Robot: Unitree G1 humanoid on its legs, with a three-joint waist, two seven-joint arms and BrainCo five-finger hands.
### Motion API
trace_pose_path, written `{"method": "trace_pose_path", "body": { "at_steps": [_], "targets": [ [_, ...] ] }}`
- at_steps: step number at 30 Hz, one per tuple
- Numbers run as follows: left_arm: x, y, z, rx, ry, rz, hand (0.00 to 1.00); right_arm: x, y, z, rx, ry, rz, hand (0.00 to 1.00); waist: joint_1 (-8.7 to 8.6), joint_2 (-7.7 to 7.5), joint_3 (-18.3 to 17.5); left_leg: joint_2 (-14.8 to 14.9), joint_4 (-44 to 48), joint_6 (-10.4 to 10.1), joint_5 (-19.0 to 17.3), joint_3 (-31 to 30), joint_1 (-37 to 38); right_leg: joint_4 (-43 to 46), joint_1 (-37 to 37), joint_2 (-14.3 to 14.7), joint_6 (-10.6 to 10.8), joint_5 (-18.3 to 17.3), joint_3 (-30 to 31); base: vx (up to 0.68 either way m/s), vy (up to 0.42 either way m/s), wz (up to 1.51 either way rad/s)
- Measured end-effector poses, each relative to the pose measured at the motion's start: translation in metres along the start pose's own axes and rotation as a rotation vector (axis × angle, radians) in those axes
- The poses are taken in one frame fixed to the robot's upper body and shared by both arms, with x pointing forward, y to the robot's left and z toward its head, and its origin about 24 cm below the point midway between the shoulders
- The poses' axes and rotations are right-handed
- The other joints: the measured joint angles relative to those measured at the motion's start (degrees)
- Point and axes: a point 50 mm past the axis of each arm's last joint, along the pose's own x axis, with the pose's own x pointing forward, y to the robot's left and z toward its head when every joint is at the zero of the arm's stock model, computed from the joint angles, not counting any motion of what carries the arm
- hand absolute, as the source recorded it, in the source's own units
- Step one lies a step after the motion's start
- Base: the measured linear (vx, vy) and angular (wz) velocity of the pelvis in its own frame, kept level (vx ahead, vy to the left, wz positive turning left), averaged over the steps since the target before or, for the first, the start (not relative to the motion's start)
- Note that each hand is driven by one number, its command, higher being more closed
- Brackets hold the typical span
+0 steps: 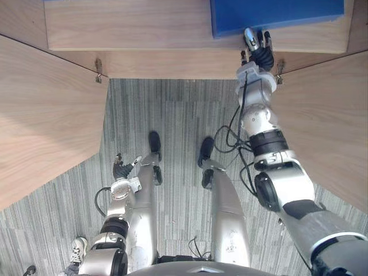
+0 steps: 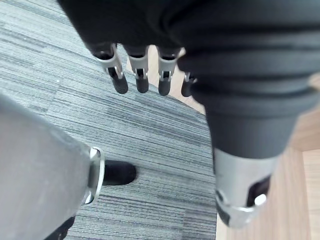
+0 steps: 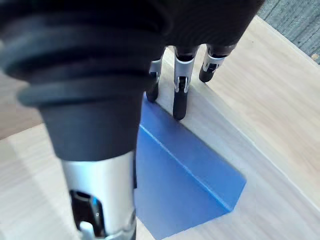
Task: Walk over to the cabinet, pick up the folder, carry it to the office cabinet, place the folder inside the office cabinet, then close the office cabinet door
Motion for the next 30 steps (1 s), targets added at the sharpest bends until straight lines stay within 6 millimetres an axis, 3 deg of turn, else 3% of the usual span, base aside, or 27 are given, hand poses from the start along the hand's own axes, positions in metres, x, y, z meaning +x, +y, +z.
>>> {"method": "trace_pose_path", "body": {
  "at_steps": [14,20,25,30],
  "targets": [
    [-0.005,-0.006,-0.009,0.002,0.022,-0.029,0.00,0.021,0.016,0.015,-0.098,0.035,-0.026,0.00,0.33,0.01,0.00,0.48,-4.64,-0.85,4.35,-0.60,0.13,-1.27,-0.89,0.50,-1.28,1.36,-1.88,0.00,-0.037,0.04],
    [-0.005,-0.009,-0.009,-0.003,0.024,-0.046,0.00,0.021,0.012,0.017,-0.089,0.030,-0.026,0.00,0.43,0.02,0.01,0.54,-4.77,-0.52,4.93,-0.56,0.13,-1.56,-0.77,0.54,-1.28,1.64,-1.97,0.00,-0.013,0.01],
    [-0.005,-0.010,-0.009,-0.005,0.025,-0.046,0.00,0.000,-0.011,0.013,0.002,-0.019,0.008,0.00,0.71,0.02,0.01,0.76,-3.56,-0.24,4.22,-0.56,0.39,-1.67,0.18,0.69,-1.23,1.63,-1.99,0.01,-0.004,0.00],
    [-0.005,-0.009,-0.010,-0.003,0.034,-0.044,0.00,-0.037,-0.035,0.020,0.103,-0.156,0.077,0.00,0.46,-0.01,-0.01,0.75,-3.32,-0.51,2.92,-0.11,2.30,-2.07,2.11,0.69,-0.89,1.34,-1.52,0.03,-0.022,-0.03]
  ]
}}
